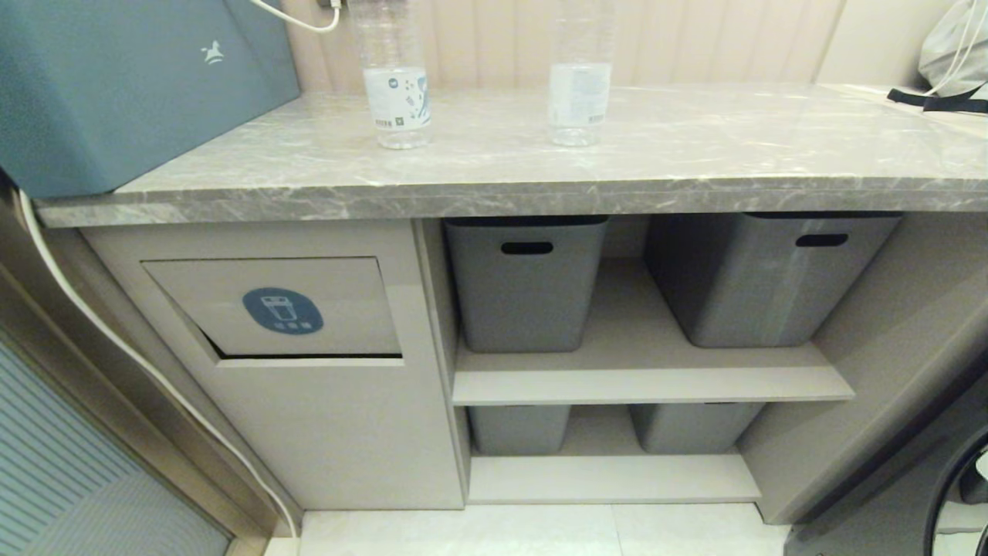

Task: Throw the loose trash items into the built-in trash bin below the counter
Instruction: Pick up the garbage

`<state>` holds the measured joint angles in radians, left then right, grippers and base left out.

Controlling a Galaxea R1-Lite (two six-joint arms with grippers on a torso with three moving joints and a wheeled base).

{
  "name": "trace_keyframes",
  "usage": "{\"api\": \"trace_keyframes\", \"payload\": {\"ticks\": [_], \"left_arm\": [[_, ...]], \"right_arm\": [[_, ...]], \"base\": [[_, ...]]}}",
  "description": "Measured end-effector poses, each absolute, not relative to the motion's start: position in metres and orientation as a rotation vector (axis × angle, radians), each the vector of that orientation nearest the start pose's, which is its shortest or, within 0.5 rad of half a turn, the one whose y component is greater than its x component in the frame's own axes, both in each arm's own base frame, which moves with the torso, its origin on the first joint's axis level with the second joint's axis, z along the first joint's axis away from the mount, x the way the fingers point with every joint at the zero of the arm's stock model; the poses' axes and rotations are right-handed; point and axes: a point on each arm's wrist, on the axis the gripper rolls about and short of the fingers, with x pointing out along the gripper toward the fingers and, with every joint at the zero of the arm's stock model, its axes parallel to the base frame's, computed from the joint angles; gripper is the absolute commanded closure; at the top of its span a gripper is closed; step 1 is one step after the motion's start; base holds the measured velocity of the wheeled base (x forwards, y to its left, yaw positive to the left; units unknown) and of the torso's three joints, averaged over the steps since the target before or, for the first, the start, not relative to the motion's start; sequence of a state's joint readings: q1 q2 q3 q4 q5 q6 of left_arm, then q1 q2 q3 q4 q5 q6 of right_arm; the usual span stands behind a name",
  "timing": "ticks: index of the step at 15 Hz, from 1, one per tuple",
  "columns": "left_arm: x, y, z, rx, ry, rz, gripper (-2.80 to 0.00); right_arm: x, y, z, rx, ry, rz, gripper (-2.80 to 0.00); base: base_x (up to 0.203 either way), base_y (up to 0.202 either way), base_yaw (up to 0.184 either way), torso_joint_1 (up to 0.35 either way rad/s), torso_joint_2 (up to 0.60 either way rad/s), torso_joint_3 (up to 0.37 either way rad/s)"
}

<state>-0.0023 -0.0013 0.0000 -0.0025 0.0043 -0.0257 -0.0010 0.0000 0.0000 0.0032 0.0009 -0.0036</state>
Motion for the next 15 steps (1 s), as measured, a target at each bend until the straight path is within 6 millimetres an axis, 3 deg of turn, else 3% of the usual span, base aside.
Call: {"api": "trace_keyframes", "payload": {"ticks": [6,15], "left_arm": [[-0.0229,0.0002,0.0757,-0.025,-0.004,0.001,0.0],[-0.0229,0.0002,0.0758,-0.026,-0.005,0.001,0.0]], "right_arm": [[-0.0228,0.0001,0.0754,-0.007,0.001,0.0,0.0],[-0.0228,0.0,0.0753,-0.01,0.002,-0.001,0.0]], "base": [[0.0,0.0,0.0,0.026,-0.08,-0.054],[0.0,0.0,0.0,0.177,-0.45,-0.271]]}}
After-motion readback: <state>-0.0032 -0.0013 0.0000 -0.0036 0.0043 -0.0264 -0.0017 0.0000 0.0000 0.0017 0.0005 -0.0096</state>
